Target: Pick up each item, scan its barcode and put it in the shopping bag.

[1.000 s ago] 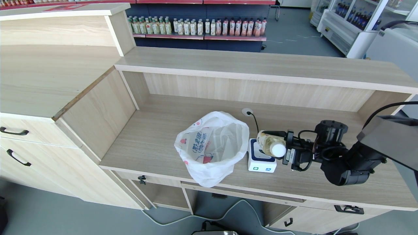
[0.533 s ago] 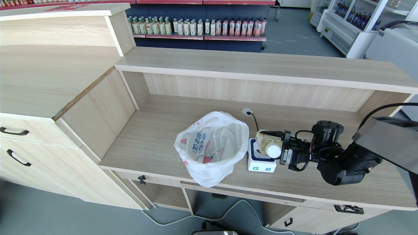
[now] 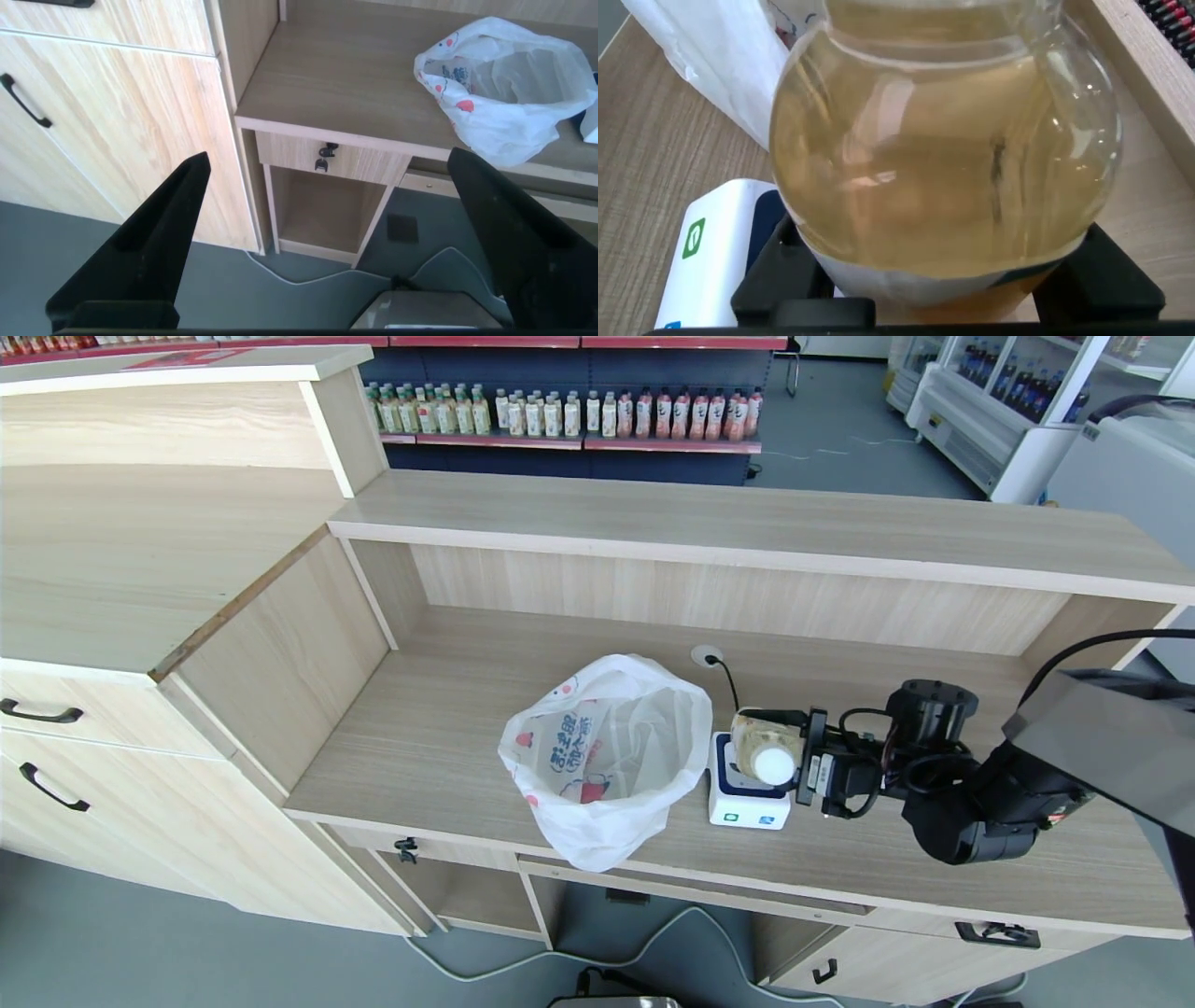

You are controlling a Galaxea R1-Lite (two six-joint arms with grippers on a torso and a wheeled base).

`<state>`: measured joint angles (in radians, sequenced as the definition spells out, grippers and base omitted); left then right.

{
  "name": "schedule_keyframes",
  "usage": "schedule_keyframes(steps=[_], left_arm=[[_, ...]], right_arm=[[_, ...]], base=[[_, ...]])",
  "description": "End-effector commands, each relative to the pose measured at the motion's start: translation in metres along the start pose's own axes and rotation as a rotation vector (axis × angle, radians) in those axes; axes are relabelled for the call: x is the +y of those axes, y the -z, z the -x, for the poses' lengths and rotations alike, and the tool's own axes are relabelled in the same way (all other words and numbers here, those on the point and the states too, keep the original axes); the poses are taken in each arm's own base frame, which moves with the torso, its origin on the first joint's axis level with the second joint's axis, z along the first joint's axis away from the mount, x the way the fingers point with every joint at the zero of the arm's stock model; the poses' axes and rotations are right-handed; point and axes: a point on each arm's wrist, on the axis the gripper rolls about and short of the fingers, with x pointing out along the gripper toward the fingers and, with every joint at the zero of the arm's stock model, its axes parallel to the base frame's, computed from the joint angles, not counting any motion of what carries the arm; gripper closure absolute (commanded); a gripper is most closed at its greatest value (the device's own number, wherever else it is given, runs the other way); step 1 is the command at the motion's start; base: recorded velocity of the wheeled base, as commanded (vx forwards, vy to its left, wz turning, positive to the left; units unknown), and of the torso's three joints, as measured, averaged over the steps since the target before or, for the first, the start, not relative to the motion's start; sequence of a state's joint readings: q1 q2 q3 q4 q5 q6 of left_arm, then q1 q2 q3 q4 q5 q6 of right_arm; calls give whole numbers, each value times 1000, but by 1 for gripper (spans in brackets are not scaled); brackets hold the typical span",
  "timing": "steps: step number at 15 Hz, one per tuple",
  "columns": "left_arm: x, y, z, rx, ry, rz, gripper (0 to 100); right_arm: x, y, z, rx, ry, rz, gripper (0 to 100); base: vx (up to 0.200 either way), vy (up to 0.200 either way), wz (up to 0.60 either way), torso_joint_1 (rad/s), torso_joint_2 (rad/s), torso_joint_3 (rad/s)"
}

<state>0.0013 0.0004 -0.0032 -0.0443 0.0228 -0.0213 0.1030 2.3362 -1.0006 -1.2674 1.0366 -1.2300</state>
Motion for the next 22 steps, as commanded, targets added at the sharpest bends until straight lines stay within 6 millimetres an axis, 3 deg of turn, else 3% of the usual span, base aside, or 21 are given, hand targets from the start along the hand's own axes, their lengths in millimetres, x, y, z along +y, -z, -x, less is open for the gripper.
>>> schedule_keyframes(steps=[1,3,5,8,10,12,15,20,22], left_arm=[[0,0,0,1,-1,0,0],[0,0,0,-1,0,0,0],[0,0,0,-1,0,0,0],[0,0,0,-1,0,0,0],[0,0,0,-1,0,0,0],[0,0,0,-1,0,0,0],[0,0,0,-1,0,0,0],[0,0,0,-1,0,0,0],[0,0,0,-1,0,0,0]], right_arm=[[-46,-17,27,28,78,-33,100],[-85,-56,63,66,151,-178,100],[-108,-102,106,175,276,-357,100],[-124,-145,157,413,483,-591,100],[-121,-154,179,594,592,-660,100],[-113,-162,193,715,665,-685,100],[-112,-169,197,785,732,-668,100],[-113,-174,195,780,736,-642,100],[-114,-175,190,755,725,-632,100]], base=[[0,0,0,0,0,0],[0,0,0,0,0,0],[0,0,0,0,0,0],[0,0,0,0,0,0],[0,0,0,0,0,0],[0,0,0,0,0,0],[0,0,0,0,0,0],[0,0,0,0,0,0],[0,0,600,2,5,2]])
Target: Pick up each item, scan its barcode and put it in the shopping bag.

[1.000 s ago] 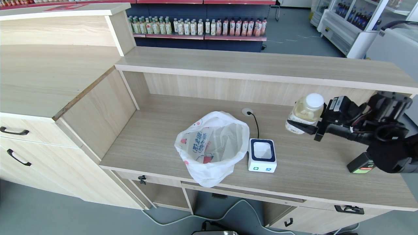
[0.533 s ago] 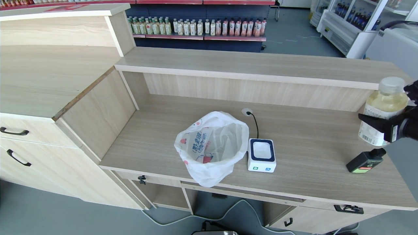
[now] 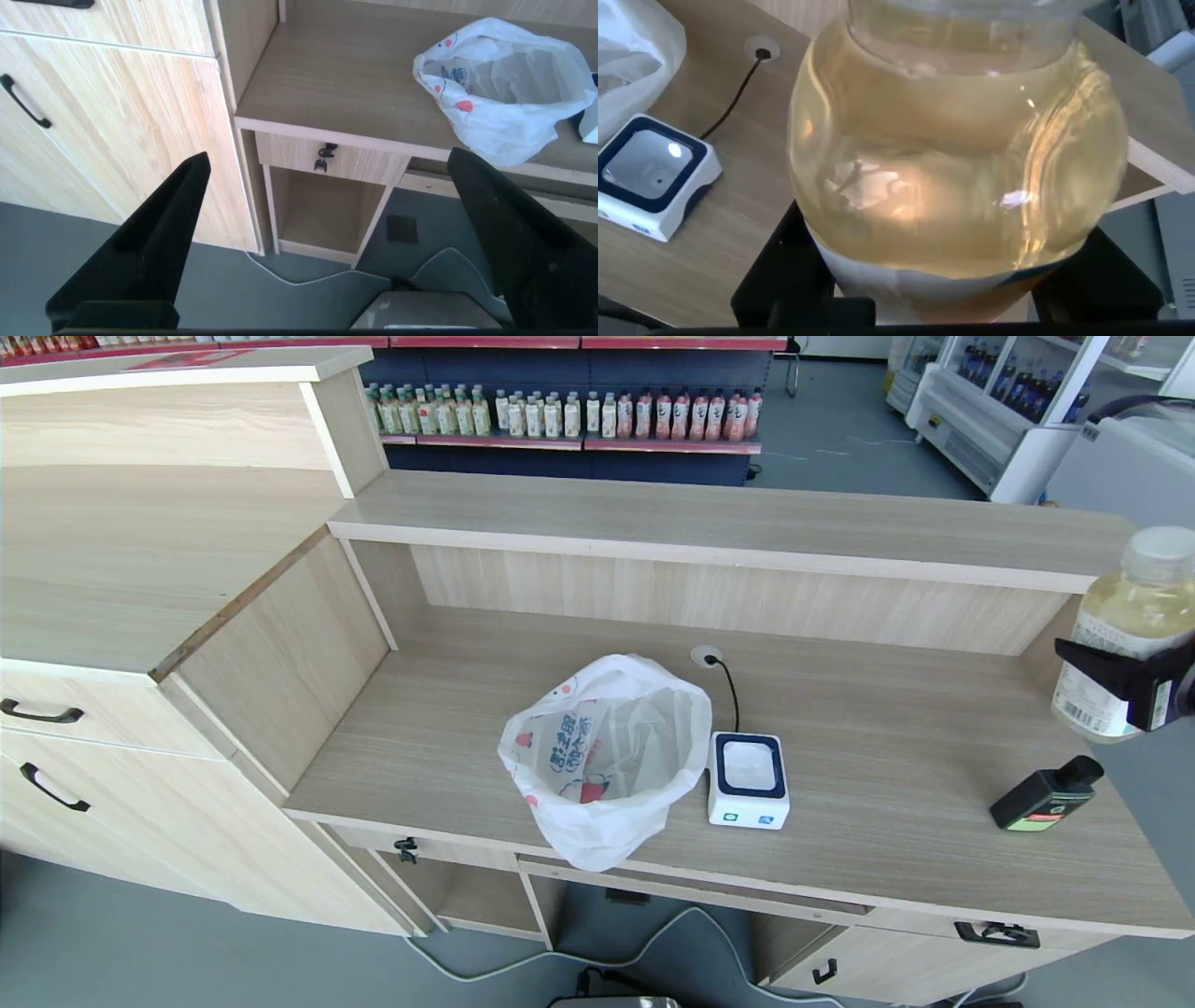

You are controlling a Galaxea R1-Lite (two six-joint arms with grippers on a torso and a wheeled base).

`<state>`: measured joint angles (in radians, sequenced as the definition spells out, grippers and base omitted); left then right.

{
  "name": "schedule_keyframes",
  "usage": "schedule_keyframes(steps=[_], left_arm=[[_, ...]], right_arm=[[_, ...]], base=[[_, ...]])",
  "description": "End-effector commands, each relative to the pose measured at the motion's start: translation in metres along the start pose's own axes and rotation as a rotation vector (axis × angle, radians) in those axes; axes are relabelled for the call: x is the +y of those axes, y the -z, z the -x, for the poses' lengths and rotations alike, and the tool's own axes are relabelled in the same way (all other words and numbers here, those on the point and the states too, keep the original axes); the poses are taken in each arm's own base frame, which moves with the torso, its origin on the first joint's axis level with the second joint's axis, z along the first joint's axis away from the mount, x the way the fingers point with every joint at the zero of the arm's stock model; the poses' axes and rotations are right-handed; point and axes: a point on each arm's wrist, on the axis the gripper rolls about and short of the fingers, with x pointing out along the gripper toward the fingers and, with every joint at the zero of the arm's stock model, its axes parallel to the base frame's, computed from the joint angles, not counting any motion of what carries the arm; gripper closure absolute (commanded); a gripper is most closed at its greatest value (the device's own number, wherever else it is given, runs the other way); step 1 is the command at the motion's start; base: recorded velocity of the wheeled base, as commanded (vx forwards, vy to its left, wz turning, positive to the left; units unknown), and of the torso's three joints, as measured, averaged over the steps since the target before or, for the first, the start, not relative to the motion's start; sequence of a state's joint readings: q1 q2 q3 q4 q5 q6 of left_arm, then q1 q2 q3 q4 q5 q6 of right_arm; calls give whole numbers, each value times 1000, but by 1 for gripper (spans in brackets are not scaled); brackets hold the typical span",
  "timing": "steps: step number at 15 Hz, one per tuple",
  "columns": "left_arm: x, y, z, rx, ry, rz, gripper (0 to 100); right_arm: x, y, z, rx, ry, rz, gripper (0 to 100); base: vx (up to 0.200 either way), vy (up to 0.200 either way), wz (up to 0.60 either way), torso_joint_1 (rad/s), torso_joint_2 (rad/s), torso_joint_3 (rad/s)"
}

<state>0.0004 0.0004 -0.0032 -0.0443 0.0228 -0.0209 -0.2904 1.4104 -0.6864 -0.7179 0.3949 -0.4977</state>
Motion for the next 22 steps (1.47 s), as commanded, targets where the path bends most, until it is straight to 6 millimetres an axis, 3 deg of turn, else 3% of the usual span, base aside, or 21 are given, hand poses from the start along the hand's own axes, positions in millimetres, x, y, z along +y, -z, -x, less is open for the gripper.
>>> schedule_keyframes(steps=[1,5,9,14,17,22], left_arm=[[0,0,0,-1,-1,1,0],[0,0,0,-1,-1,1,0],[0,0,0,-1,-1,1,0],[0,0,0,-1,-1,1,0],[0,0,0,-1,-1,1,0],[0,0,0,-1,-1,1,0]], right_arm=[[8,-9,-6,-66,-23,19,100],[54,-15,-49,-181,-127,27,100],[109,20,-92,-70,-316,-92,100],[165,44,-129,-121,-411,-180,100],[182,51,-145,-151,-431,-184,100],[194,70,-163,-161,-424,-183,100]], base=[[0,0,600,2,7,7],[0,0,600,4,4,1],[0,0,0,0,0,0],[0,0,0,0,0,0],[0,0,0,0,0,0],[0,0,0,0,0,0]])
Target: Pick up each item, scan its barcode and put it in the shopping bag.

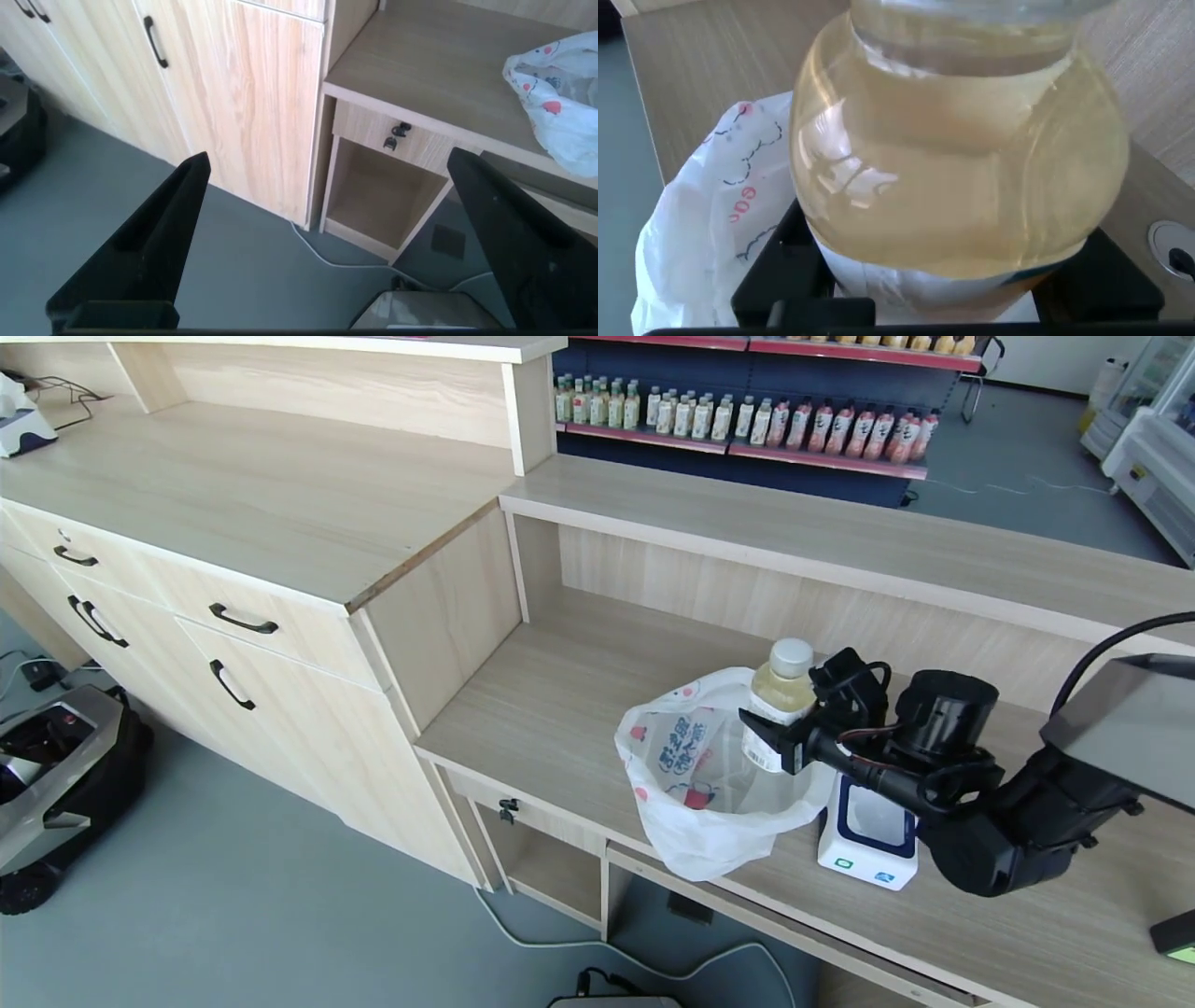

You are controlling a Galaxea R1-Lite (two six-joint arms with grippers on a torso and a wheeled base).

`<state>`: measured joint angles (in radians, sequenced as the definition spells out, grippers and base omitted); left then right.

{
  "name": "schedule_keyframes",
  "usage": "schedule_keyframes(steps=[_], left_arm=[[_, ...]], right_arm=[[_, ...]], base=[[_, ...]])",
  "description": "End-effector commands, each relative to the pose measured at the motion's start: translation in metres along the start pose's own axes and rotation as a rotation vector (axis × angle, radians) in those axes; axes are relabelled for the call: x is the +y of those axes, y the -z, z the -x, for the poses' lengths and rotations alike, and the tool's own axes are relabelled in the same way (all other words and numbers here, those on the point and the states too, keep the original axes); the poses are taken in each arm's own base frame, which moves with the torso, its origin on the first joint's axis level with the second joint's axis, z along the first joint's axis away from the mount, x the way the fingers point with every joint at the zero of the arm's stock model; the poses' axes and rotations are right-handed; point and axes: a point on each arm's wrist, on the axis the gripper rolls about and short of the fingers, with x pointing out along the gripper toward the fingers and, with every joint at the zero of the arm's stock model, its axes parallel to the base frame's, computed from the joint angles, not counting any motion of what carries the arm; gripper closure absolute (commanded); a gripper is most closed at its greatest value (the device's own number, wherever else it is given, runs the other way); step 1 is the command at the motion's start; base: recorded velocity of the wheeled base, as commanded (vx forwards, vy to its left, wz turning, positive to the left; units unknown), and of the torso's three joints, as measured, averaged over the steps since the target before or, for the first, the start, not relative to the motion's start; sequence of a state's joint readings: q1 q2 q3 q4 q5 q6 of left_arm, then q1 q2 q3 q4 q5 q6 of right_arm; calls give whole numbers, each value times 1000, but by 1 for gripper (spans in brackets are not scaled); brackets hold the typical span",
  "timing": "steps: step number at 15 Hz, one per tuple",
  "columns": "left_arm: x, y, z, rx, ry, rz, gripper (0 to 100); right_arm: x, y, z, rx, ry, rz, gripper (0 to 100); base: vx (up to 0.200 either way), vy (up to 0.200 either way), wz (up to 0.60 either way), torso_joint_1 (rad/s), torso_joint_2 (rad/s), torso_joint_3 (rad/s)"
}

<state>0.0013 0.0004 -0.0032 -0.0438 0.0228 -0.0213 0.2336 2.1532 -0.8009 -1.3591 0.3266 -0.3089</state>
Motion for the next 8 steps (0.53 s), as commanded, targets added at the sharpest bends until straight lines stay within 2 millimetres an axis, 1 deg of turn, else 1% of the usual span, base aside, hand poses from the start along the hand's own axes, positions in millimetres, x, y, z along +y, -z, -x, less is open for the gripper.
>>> schedule_keyframes(steps=[1,3,5,8], left_arm=[[0,0,0,-1,0,0,0],[0,0,0,-1,0,0,0],[0,0,0,-1,0,0,0],[0,0,0,-1,0,0,0]], right_arm=[[0,18,-8,29,-2,-9,100],[-11,26,-18,17,26,-2,100],[-20,32,-23,11,47,3,100],[-25,40,-29,13,57,0,100]], base=[[0,0,0,0,0,0],[0,0,0,0,0,0],[0,0,0,0,0,0],[0,0,0,0,0,0]])
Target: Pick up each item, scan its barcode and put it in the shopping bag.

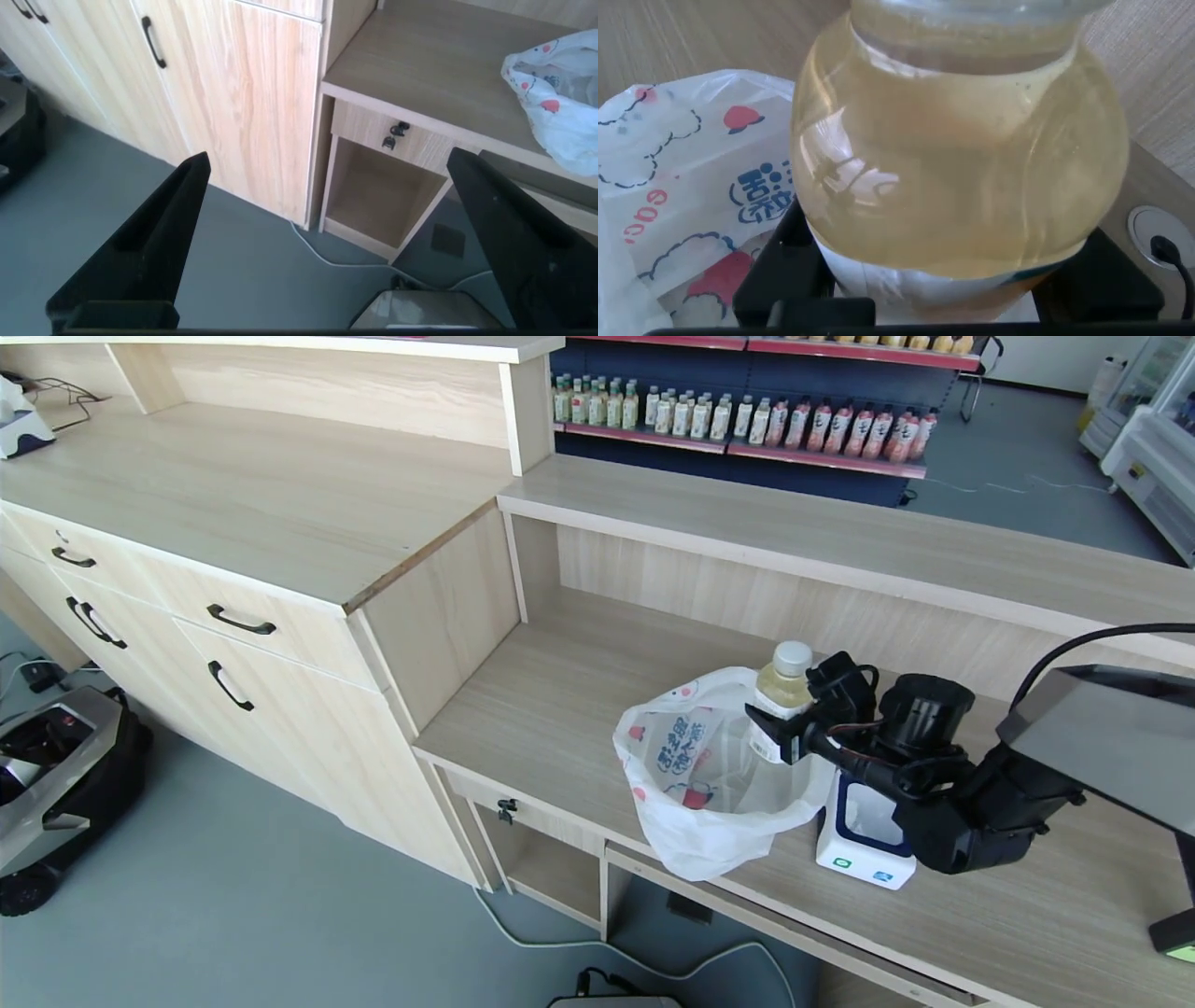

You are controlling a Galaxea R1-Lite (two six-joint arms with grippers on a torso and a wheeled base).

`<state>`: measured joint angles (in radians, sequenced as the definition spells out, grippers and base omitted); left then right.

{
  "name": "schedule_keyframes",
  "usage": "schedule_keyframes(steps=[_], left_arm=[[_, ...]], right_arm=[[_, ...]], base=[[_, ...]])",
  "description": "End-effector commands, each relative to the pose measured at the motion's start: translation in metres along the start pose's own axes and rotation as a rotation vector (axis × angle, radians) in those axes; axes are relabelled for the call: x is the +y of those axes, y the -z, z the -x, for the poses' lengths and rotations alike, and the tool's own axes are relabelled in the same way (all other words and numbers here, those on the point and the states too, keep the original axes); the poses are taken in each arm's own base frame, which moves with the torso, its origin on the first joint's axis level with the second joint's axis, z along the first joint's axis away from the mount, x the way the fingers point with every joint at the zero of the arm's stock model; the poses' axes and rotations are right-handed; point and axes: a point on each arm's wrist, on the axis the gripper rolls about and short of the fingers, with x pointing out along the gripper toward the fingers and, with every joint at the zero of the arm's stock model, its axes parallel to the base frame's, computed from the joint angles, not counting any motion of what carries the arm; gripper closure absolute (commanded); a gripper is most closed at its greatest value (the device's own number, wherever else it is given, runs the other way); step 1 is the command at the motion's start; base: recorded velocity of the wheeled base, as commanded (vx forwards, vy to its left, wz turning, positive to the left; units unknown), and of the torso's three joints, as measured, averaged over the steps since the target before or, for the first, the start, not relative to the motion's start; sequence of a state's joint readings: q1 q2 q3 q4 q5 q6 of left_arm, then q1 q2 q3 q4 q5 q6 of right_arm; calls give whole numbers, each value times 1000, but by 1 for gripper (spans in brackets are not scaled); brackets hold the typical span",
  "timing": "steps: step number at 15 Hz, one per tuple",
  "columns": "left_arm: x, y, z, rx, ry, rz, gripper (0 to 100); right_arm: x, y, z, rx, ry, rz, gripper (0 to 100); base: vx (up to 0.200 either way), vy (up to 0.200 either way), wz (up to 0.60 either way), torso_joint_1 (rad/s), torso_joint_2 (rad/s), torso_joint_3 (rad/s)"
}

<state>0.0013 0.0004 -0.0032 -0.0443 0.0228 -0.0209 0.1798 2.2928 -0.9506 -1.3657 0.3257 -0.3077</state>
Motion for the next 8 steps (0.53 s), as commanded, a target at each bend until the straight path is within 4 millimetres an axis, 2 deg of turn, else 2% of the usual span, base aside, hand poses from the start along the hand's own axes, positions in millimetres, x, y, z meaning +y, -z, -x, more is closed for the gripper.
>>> schedule_keyframes(steps=[1,4,8], left_arm=[[0,0,0,-1,0,1,0],[0,0,0,-1,0,1,0],[0,0,0,-1,0,1,0]], right_arm=[[-1,11,-8,6,2,-4,100],[-2,15,-17,-8,3,-9,100],[2,23,-20,6,-6,-13,100]], base=[[0,0,0,0,0,0],[0,0,0,0,0,0],[0,0,0,0,0,0]])
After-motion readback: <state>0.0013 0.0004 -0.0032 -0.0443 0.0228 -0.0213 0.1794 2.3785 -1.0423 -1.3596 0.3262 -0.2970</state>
